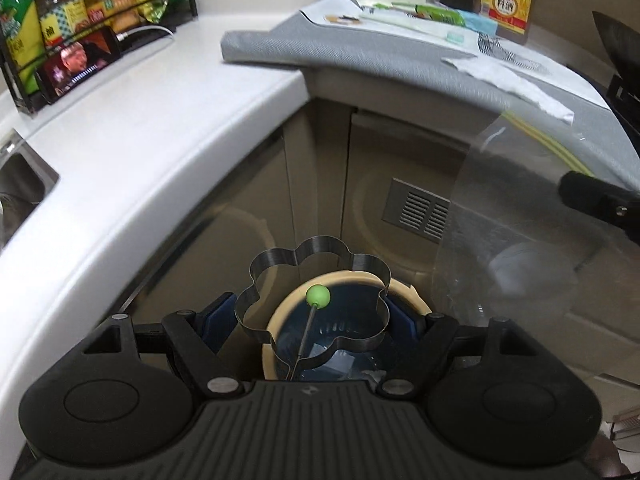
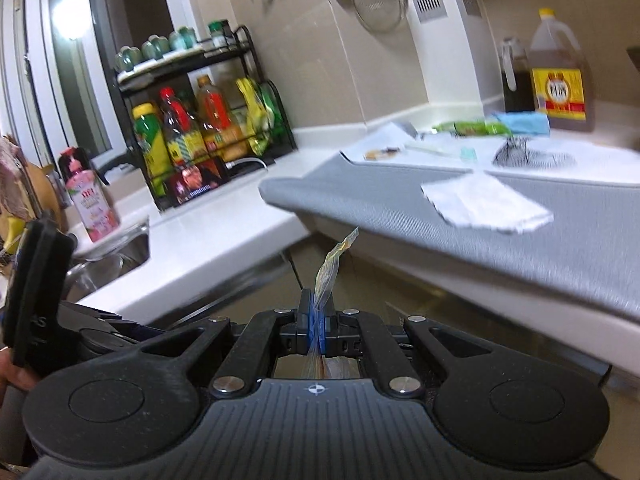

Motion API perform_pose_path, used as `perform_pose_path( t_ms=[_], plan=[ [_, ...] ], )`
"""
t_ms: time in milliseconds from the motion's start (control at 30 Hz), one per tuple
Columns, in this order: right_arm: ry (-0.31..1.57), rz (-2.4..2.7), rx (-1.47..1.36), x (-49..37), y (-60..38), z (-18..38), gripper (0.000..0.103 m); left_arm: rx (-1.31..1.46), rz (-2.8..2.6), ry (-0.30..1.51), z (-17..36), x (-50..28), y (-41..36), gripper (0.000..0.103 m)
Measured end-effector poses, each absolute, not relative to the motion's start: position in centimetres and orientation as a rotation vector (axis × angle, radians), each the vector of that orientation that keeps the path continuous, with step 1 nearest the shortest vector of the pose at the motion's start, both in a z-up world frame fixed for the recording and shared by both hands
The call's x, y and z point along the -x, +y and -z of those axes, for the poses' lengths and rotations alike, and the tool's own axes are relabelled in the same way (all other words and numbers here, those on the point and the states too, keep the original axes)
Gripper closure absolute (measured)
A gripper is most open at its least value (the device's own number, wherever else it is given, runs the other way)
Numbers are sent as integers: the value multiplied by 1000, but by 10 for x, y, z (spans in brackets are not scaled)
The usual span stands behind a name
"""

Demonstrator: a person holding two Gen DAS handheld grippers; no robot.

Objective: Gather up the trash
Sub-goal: 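Carry the ring and zip bag down toward the trash bin with both tools, then open both tools to drop the ring and zip bag into the bin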

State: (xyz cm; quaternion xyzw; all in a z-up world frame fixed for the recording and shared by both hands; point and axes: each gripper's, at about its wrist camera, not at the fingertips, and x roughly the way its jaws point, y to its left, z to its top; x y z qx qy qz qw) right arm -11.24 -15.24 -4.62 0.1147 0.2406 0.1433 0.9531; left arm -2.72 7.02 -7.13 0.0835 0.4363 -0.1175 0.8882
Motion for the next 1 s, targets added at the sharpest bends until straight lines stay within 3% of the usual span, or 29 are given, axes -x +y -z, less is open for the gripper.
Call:
perform_pose_path(
  t_ms=[533, 1000],
  plan=[
    [581, -258, -290, 75, -147, 97, 100, -169, 246, 1037, 128, 10, 66, 20],
    [478, -390, -113, 80, -152, 31, 100, -161, 249, 1016, 128, 13, 71, 20]
  ],
)
